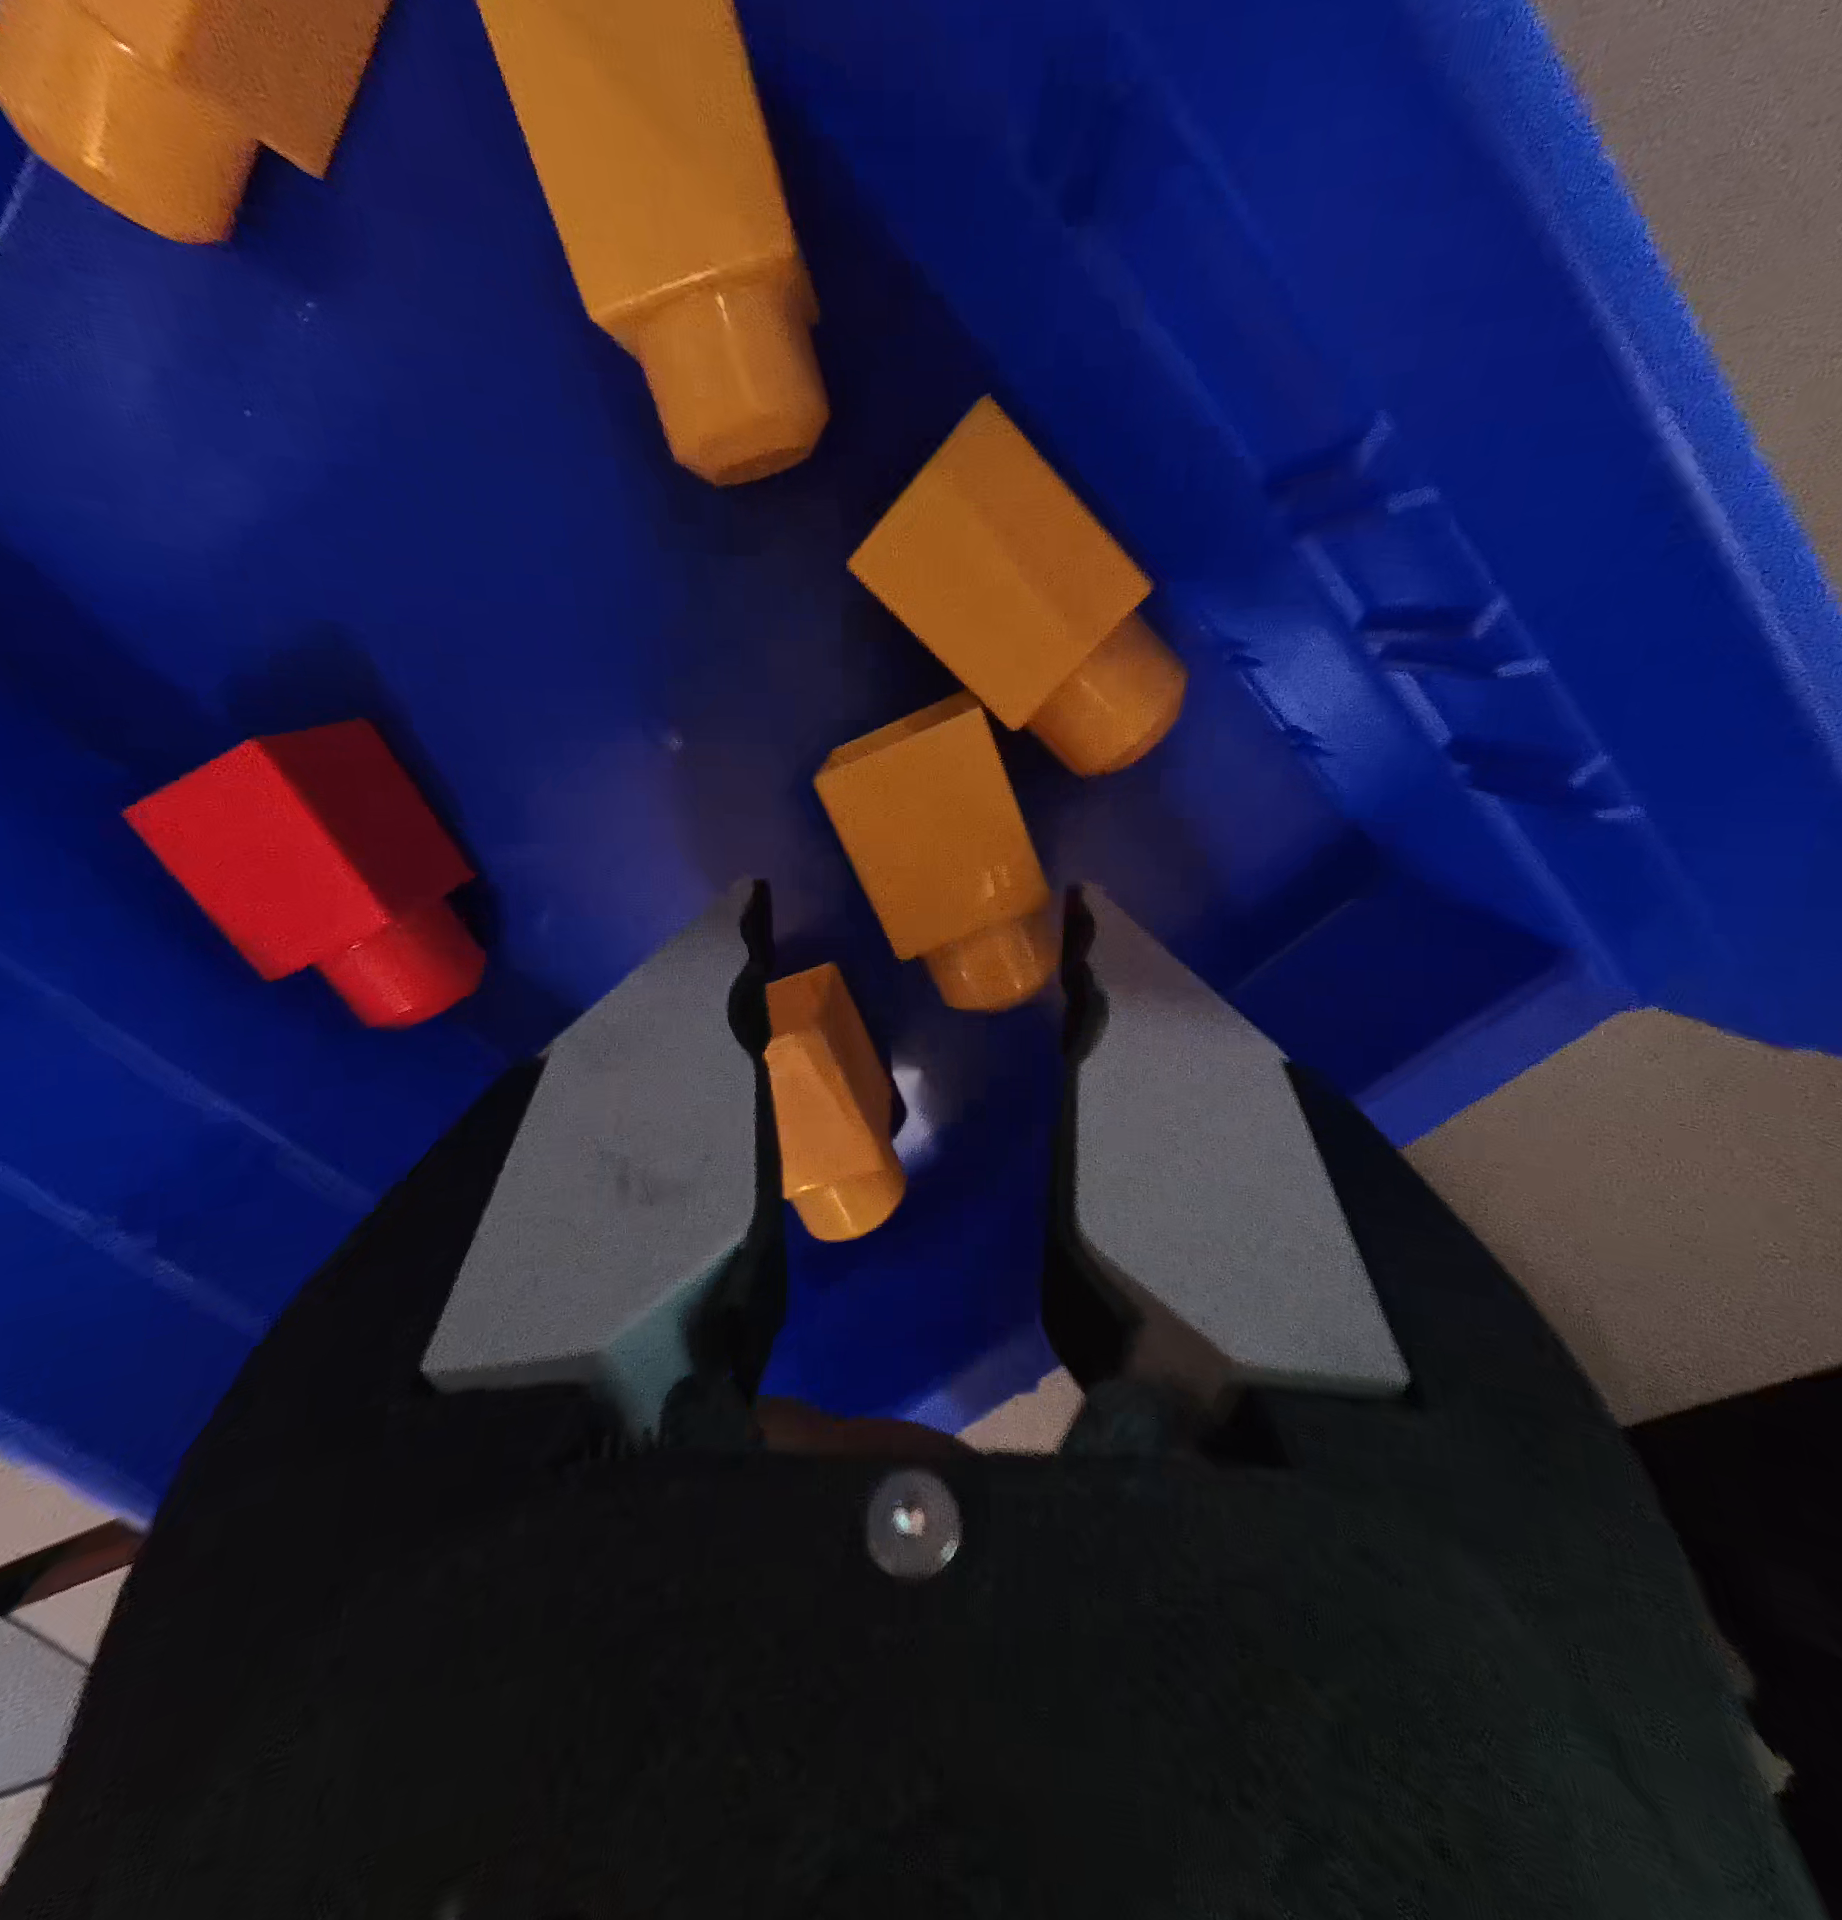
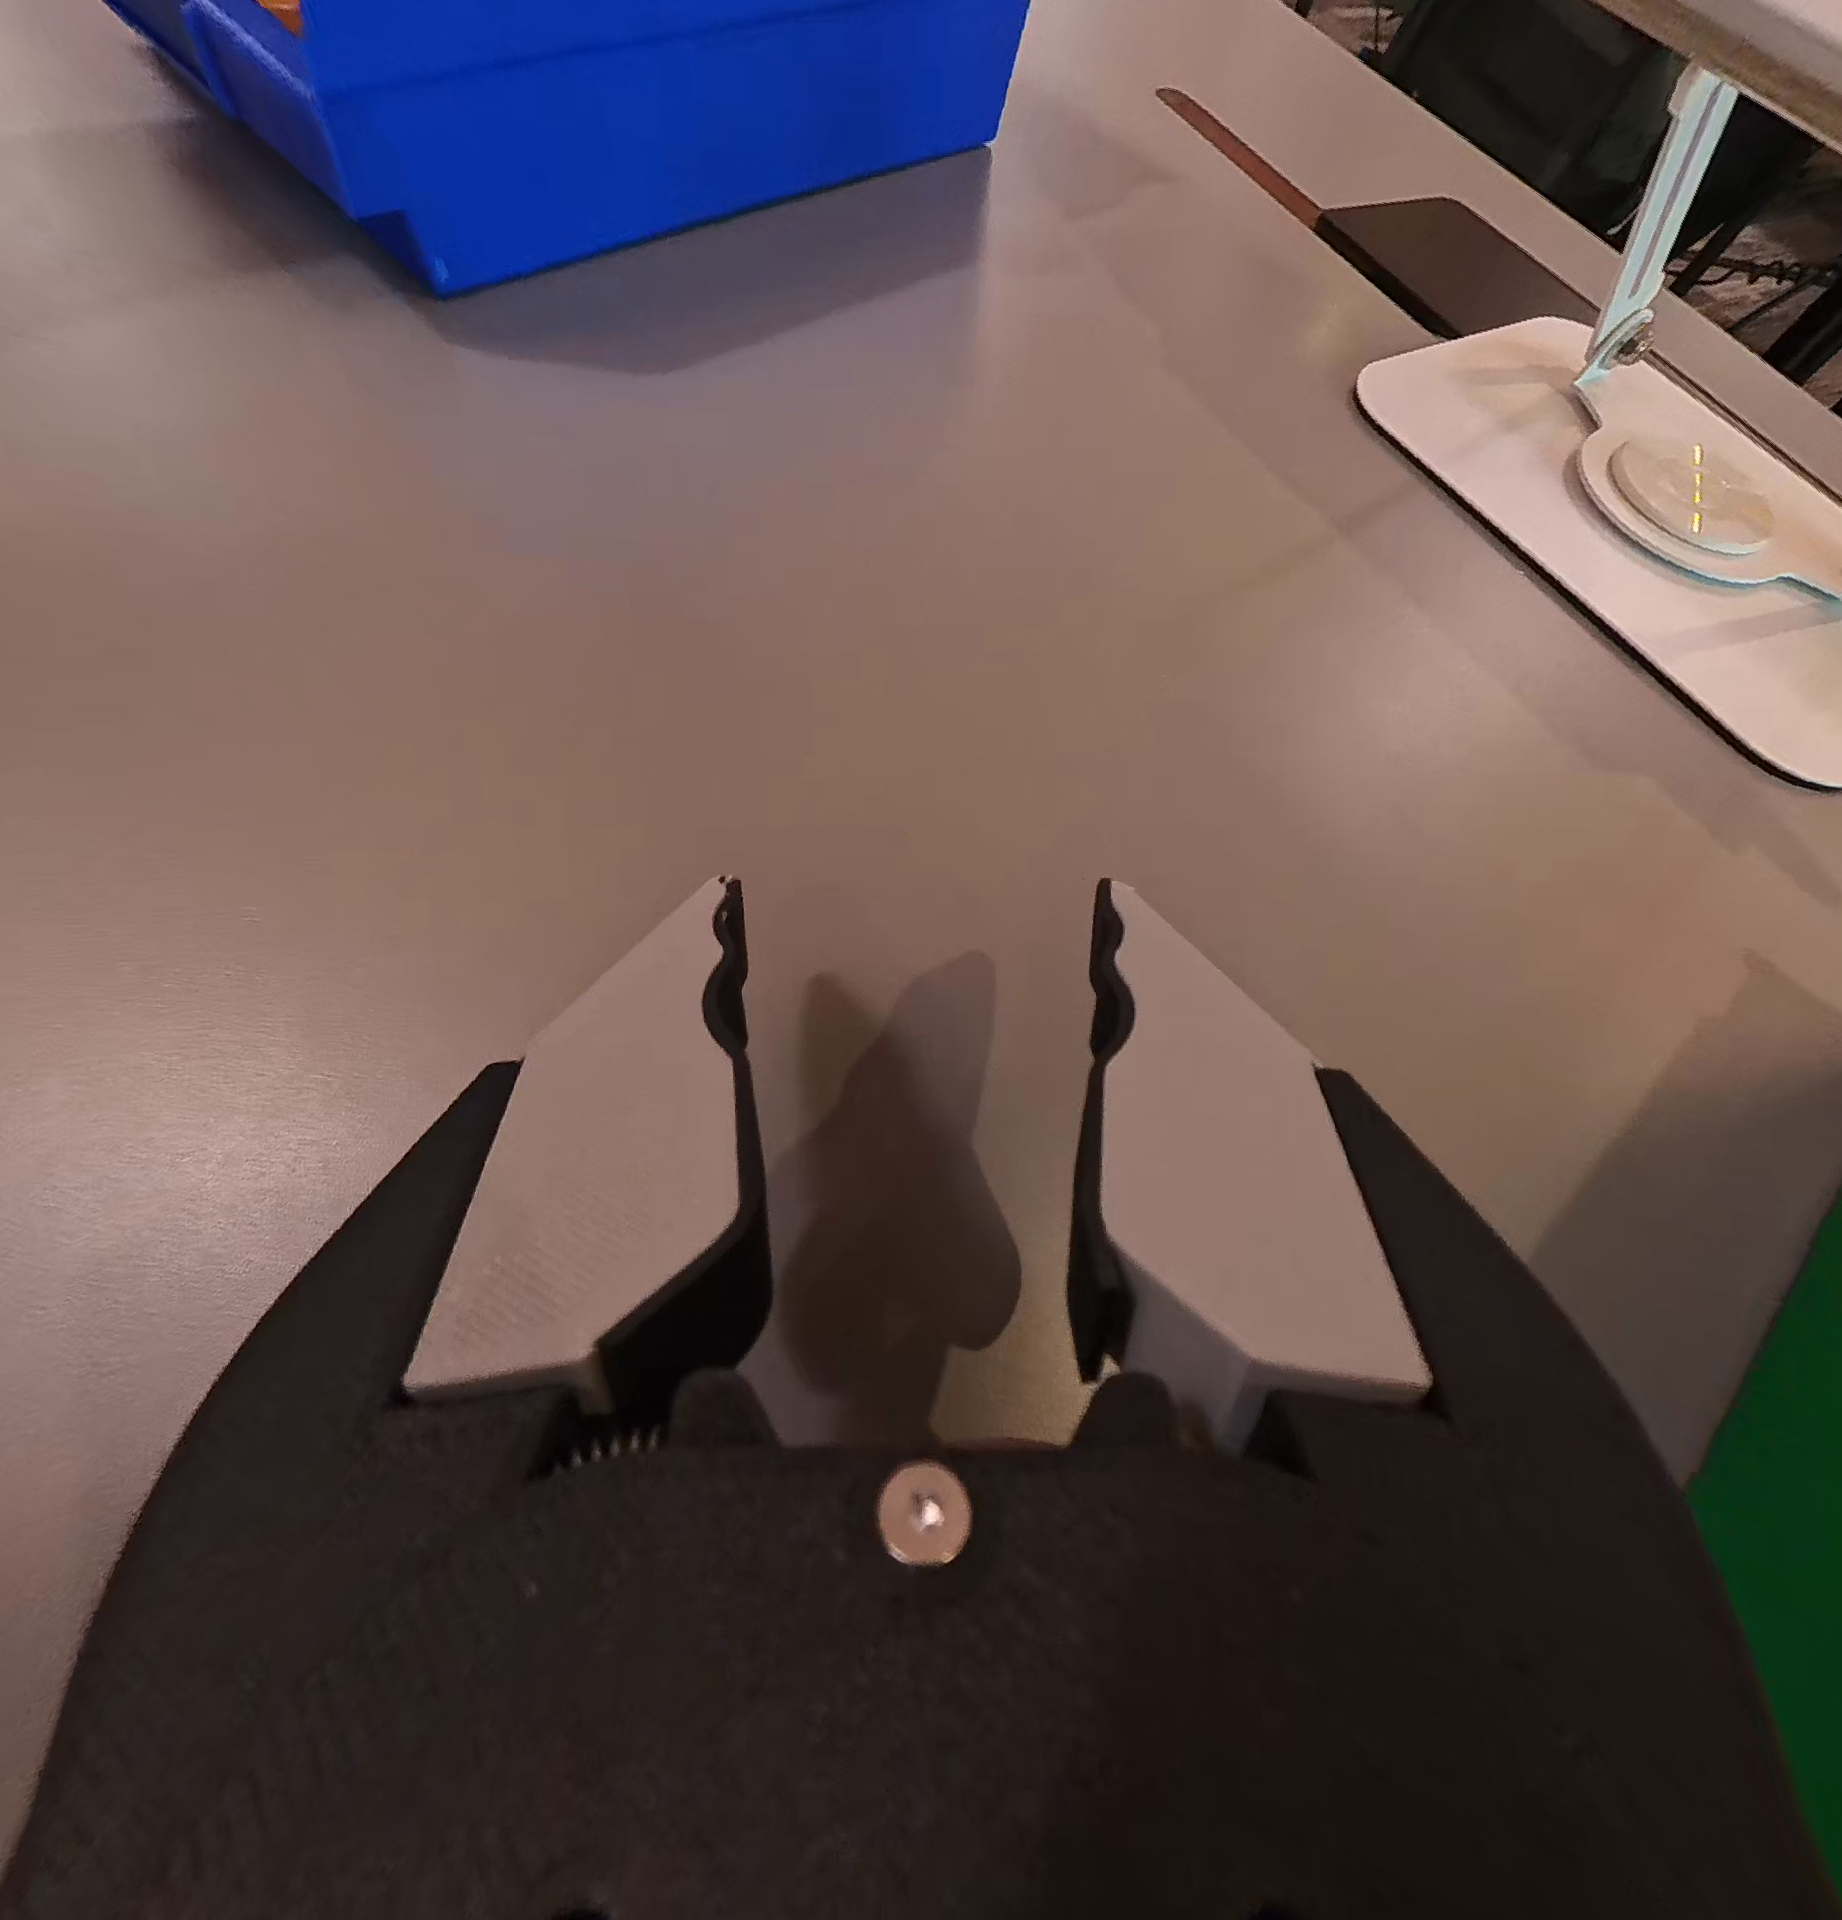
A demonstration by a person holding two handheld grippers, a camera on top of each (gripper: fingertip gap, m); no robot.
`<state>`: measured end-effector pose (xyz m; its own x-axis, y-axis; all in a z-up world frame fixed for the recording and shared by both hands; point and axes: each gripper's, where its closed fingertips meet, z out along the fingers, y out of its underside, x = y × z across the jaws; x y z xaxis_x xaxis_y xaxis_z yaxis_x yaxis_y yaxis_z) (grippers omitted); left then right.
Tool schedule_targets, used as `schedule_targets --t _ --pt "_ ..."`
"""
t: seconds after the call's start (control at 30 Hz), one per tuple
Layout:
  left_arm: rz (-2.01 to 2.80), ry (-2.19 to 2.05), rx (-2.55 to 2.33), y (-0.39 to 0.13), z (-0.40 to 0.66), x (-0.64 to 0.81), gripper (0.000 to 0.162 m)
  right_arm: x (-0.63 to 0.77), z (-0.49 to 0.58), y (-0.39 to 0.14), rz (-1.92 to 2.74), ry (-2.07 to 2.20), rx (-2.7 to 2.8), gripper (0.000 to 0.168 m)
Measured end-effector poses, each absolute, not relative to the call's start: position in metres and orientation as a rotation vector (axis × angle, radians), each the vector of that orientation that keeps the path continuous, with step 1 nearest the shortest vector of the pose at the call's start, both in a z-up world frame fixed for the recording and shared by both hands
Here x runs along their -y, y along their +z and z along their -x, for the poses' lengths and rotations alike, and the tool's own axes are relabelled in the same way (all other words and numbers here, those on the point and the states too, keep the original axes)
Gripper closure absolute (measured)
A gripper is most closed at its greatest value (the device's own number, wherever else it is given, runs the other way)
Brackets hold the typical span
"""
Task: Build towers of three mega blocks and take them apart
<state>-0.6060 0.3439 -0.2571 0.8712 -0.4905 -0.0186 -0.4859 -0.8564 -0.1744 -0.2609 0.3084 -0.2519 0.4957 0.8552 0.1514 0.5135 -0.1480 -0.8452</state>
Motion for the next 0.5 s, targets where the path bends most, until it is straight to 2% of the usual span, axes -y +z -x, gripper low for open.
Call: schedule_targets --t 0.07,0.13,0.23,0.4,0.5 --pt "2.902 -0.003 -0.749 -0.273 0.605 -0.339 0.109 -0.307 0.262 -0.252 1.803 0.454 1.157 0.104" --pt "2.897 0.015 -0.751 -0.282 0.604 -0.340 0.126 -0.307 0.263 -0.252 1.797 0.447 1.161 0.104" --pt "2.800 0.102 -0.775 -0.269 0.608 -0.353 0.126 -0.308 0.261 -0.250 1.789 0.436 1.153 0.105" --pt "2.533 0.058 -0.769 -0.202 0.592 -0.365 0.126 -0.311 0.259 -0.242 1.786 0.498 1.111 0.105" --pt "2.260 -0.173 -1.008 -0.159 0.527 -0.340 0.126 -0.299 0.268 -0.227 1.713 0.646 1.109 0.104"
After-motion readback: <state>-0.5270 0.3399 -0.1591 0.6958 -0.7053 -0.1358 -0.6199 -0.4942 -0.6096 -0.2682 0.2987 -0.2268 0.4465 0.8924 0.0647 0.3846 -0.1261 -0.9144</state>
